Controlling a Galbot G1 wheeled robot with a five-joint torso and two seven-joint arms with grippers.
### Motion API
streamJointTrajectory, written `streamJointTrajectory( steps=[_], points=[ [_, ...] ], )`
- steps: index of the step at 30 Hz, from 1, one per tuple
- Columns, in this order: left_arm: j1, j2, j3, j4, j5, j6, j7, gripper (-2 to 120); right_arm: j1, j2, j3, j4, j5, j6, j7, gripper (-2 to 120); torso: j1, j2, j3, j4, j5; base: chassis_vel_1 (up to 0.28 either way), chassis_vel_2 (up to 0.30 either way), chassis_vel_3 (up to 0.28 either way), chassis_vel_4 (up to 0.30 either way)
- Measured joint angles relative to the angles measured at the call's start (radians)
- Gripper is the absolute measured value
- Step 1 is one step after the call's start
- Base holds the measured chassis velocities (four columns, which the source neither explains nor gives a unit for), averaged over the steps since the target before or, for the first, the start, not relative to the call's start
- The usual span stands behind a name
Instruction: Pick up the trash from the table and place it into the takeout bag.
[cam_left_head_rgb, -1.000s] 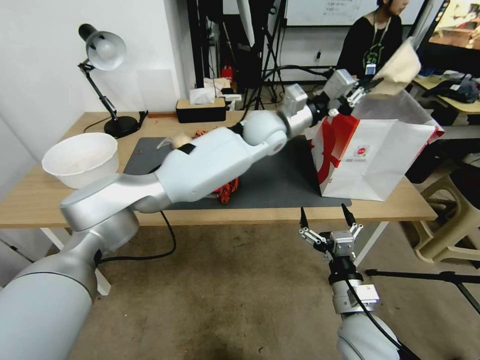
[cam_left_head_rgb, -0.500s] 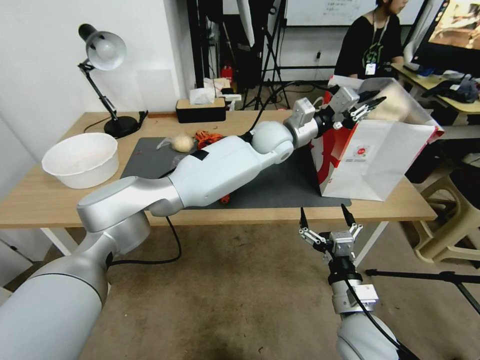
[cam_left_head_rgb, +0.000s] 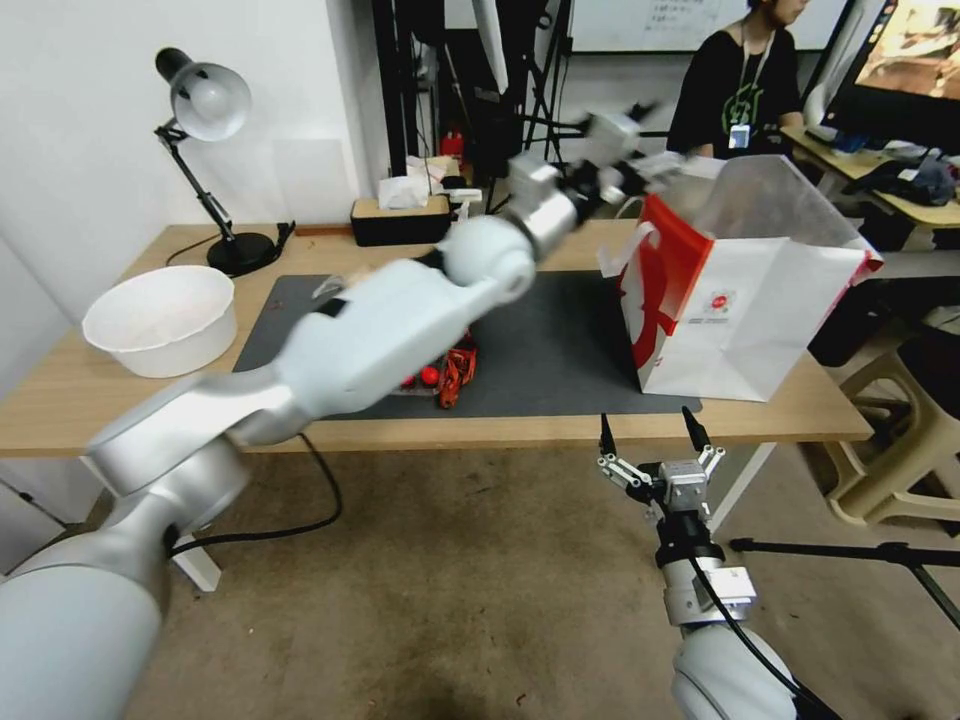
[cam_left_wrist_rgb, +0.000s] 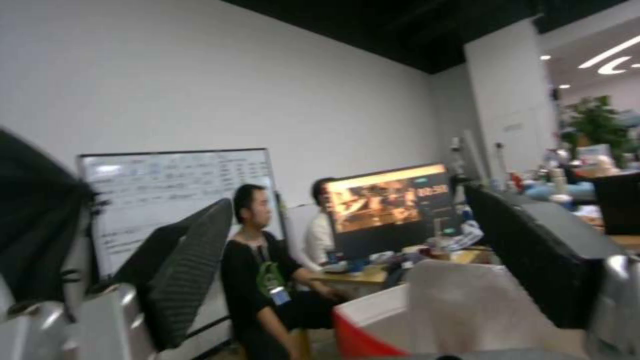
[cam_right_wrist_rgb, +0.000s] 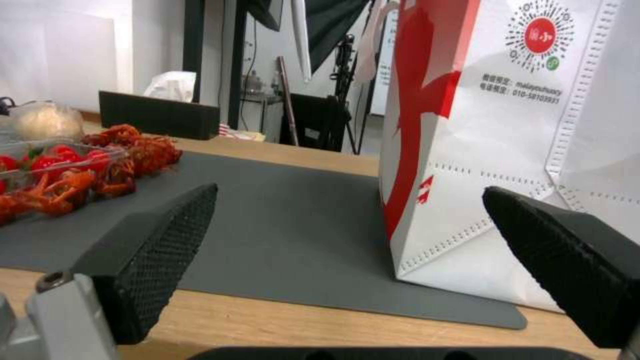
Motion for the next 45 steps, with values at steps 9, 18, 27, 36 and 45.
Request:
streamJointTrajectory(
  steps=[9,18,27,36,45],
  points=[
    [0.206,0.181,-0.176,-0.171,0.03,0.054,-0.063,100,-0.012,0.002,-0.003,0.001,-0.003,0.0,-0.001,100,0.0,0.0,0.0,-0.0007,0.0003,0.0,0.0,0.0,0.0],
    [0.488,0.335,-0.403,-0.348,0.085,0.086,-0.083,100,-0.021,0.0,-0.003,0.003,-0.006,0.002,-0.002,100,0.0,0.0,0.0,-0.0003,-0.0003,0.0,0.0,0.0,0.0],
    [0.738,0.428,-0.601,-0.468,0.148,0.072,-0.103,100,-0.021,0.004,-0.006,0.003,-0.009,0.005,-0.002,100,0.0,0.0,0.0,-0.0005,0.0005,0.0,0.0,0.0,0.0],
    [1.05,0.377,-0.784,-0.551,0.253,0.053,-0.135,100,-0.029,0.005,-0.006,0.002,-0.013,0.01,-0.002,100,0.0,0.0,0.0,0.0,0.0005,0.0,0.0,0.0,0.0],
    [1.389,0.206,-0.982,-0.617,0.412,-0.012,-0.163,100,-0.023,0.008,-0.015,-0.004,-0.014,0.012,-0.002,100,0.0,0.0,0.0,-0.0001,0.0003,0.0,0.0,0.0,0.0]
  ],
)
